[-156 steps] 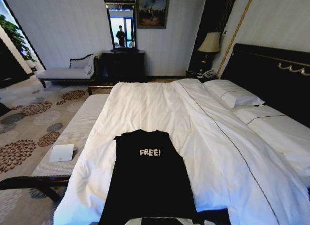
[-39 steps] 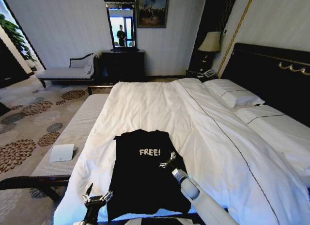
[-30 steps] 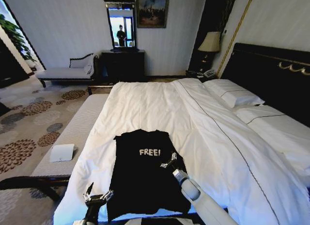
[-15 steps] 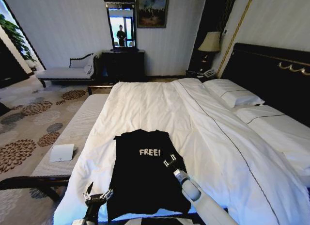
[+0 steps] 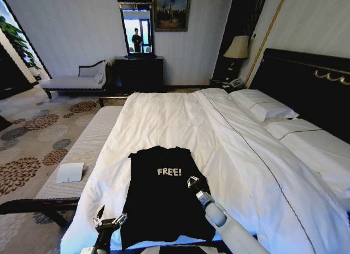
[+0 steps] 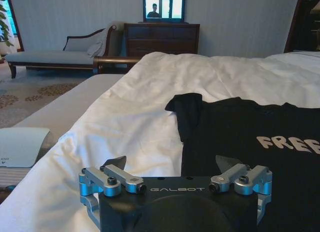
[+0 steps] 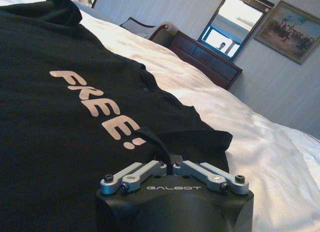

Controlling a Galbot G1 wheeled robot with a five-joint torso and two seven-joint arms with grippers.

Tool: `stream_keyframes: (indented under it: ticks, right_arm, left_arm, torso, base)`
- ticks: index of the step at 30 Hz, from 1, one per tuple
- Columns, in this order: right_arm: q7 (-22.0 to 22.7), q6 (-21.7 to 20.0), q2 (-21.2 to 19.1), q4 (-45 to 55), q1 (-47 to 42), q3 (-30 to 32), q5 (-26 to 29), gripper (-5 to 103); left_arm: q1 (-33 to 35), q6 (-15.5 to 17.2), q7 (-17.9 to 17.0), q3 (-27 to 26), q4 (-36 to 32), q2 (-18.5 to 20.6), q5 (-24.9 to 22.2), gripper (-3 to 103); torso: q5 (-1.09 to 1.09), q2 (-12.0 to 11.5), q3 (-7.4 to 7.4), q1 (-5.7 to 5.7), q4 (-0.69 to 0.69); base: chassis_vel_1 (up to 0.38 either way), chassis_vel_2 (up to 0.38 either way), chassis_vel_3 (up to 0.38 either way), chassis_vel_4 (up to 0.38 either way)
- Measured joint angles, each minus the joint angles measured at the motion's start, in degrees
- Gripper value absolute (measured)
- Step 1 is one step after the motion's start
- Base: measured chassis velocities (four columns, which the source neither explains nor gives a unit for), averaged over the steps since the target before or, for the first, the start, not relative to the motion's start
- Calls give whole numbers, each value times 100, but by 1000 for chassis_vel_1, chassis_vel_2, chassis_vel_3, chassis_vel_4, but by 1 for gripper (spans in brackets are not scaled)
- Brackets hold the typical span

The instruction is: Fold the clothes on the bed.

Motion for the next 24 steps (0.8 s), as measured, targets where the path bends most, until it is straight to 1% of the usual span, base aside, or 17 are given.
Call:
stream_keyframes:
  ticks: [6,8,9,12,13,15,16,17,20,21,24]
  right_arm:
    - [0,3,18,-21,40,-19,43,0]
    - [5,-20,67,-18,68,23,239,0]
    - [5,-20,67,-18,68,23,239,0]
    - [12,-158,273,32,157,230,735,0]
    - [12,-158,273,32,157,230,735,0]
    - [66,-361,397,90,252,425,1213,0]
    - [89,-427,421,105,280,485,1344,0]
    - [89,-427,421,105,280,485,1344,0]
    - [260,-744,483,130,426,773,2081,0]
    - [260,-744,483,130,426,773,2081,0]
    - [428,-936,531,66,542,974,2613,0]
  left_arm:
    - [30,-24,2,-16,1,28,-5,100]
    - [33,-27,2,-16,-8,7,-6,100]
    - [33,-27,2,-16,-8,7,-6,100]
    - [36,-28,3,-10,-17,-12,-3,100]
    - [36,-28,3,-10,-17,-12,-3,100]
    - [44,-29,3,-8,-31,-12,2,100]
    - [48,-30,3,-8,-38,-12,3,100]
    - [48,-30,3,-8,-38,-12,3,100]
    - [60,-36,3,-8,-57,-23,7,100]
    - [60,-36,3,-8,-57,-23,7,100]
    - [66,-43,4,0,-63,-33,16,100]
  torso:
    - [0,0,0,0,0]
    - [0,0,0,0,0]
    - [0,0,0,0,0]
    - [0,0,0,0,0]
    - [0,0,0,0,0]
    - [0,0,0,0,0]
    - [0,0,0,0,0]
    - [0,0,0,0,0]
    - [0,0,0,0,0]
    - [0,0,0,0,0]
    - [0,0,0,0,0]
  base:
    - [0,0,0,0]
    - [0,0,0,0]
    - [0,0,0,0]
    - [0,0,0,0]
    - [0,0,0,0]
    - [0,0,0,0]
    - [0,0,0,0]
    - [0,0,0,0]
    - [0,0,0,0]
    - [0,0,0,0]
    - [0,0,0,0]
